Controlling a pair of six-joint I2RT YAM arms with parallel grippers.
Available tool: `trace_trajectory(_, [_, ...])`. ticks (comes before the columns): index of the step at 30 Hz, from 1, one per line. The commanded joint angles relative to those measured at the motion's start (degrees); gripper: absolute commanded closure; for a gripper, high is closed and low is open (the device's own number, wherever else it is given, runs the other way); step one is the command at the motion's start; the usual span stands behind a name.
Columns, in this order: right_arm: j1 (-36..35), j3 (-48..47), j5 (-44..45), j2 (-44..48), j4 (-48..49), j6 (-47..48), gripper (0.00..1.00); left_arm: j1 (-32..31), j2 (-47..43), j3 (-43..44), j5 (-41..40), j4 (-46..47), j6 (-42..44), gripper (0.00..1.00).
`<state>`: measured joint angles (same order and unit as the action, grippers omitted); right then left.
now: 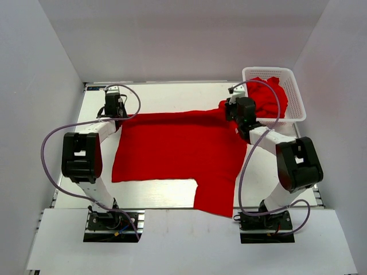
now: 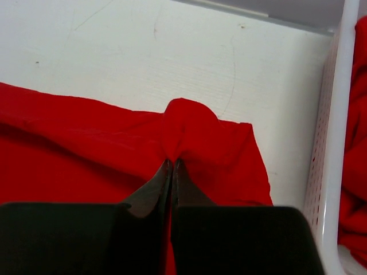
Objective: Fold and stack the t-shirts
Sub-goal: Grap the side of the flattened tshirt furthest away from the robot with both arms, then fold the flattened tshirt in 1/3 of the way
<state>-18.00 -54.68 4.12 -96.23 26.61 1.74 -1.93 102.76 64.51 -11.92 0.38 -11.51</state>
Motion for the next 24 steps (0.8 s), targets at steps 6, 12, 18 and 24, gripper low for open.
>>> trace_trajectory(6, [-0.2,4.7,-0.2,9.1,-4.5,-5.9,1.0,0.4,-7.2,-6.4,-0.8,-1.3,-3.3,1.0])
trace_trajectory(12, [-0.5,10.0,-3.6,14.0,-11.2,-7.4,1.0,0.4,-10.7,-10.7,-0.8,-1.3,-4.4,1.0])
trace_trajectory(18, [-1.1,14.9,-5.4,18.3,-15.5,-9.0,1.0,0.4,-11.5,-13.3,-0.3,-1.3,-4.9,1.0])
trace_trajectory(24, [-1.6,19.5,-12.8,21.2,-23.8,-12.6,0.73,0.4,-10.4,-11.0,-4.3,-12.5,-8.9,0.6])
